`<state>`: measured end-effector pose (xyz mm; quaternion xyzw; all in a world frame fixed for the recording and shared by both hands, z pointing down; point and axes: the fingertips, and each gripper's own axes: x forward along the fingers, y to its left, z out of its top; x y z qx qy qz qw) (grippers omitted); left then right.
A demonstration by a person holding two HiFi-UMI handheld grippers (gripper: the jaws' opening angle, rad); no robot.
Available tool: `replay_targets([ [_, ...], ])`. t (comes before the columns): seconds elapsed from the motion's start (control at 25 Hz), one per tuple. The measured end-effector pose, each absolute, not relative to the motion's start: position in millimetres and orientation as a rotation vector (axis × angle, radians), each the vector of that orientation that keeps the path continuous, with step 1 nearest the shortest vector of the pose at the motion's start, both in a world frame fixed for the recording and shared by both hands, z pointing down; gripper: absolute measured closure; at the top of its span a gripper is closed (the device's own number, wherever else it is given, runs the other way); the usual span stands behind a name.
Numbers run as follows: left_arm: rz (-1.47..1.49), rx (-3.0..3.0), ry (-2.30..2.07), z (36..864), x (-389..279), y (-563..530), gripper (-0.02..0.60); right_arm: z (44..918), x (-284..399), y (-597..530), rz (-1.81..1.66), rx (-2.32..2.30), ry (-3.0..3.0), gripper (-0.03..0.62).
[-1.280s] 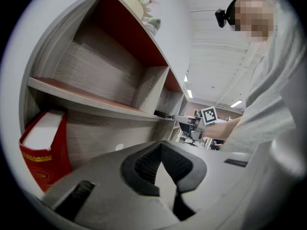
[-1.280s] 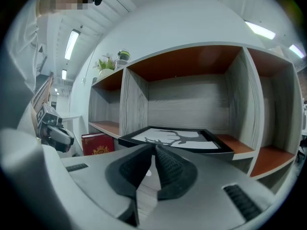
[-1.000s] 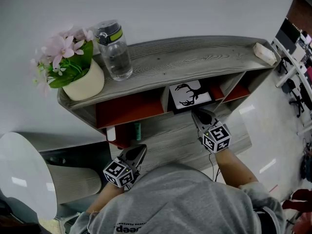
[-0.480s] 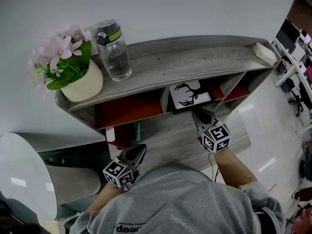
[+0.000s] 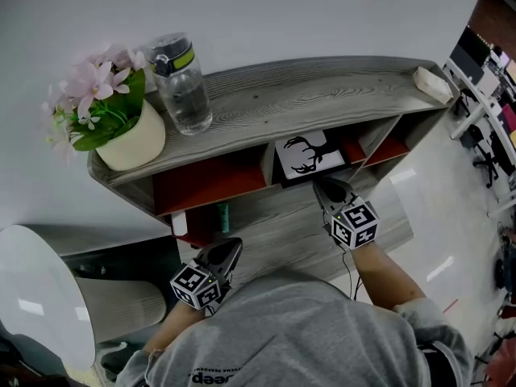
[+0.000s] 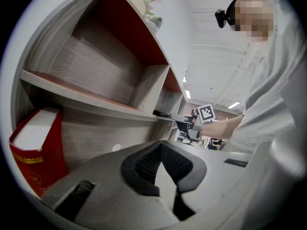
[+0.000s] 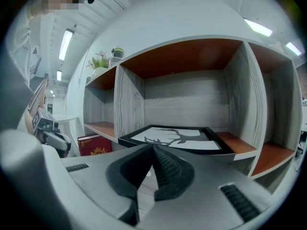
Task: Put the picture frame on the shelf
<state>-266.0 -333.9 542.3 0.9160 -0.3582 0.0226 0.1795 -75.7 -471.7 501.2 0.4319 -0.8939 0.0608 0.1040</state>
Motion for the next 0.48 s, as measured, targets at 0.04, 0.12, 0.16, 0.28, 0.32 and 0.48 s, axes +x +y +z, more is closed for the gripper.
replay_targets([
  [0.04, 0.061, 2.591, -1.011, 541.8, -265.9, -333.7, 0.572, 501.4, -75.1, -471.0, 0.185, 1.277, -2.632, 0.591],
  [0.12, 0.052, 2.594, -1.014, 540.8, -266.7, -333.9, 0.572, 501.1, -73.4, -467.8, 0.198, 1.281, -2.632, 0.591],
  [0.16, 0.047, 2.594, -1.016, 540.4, -267.3, -334.0, 0.572, 500.3, -72.8, -464.9, 0.207, 1.278, -2.64, 0.587],
  [0.28, 0.032, 2.595, -1.015, 539.6, -267.3, -333.6, 0.572, 496.6, -71.0, -452.2, 0.239, 1.246, -2.689, 0.58],
  [0.32, 0.027, 2.596, -1.014, 539.7, -266.9, -333.6, 0.572, 495.4, -70.2, -447.7, 0.255, 1.231, -2.708, 0.58],
  [0.48, 0.001, 2.593, -1.022, 539.8, -263.6, -336.0, 0.572, 495.6, -65.0, -430.8, 0.344, 1.153, -2.782, 0.58],
])
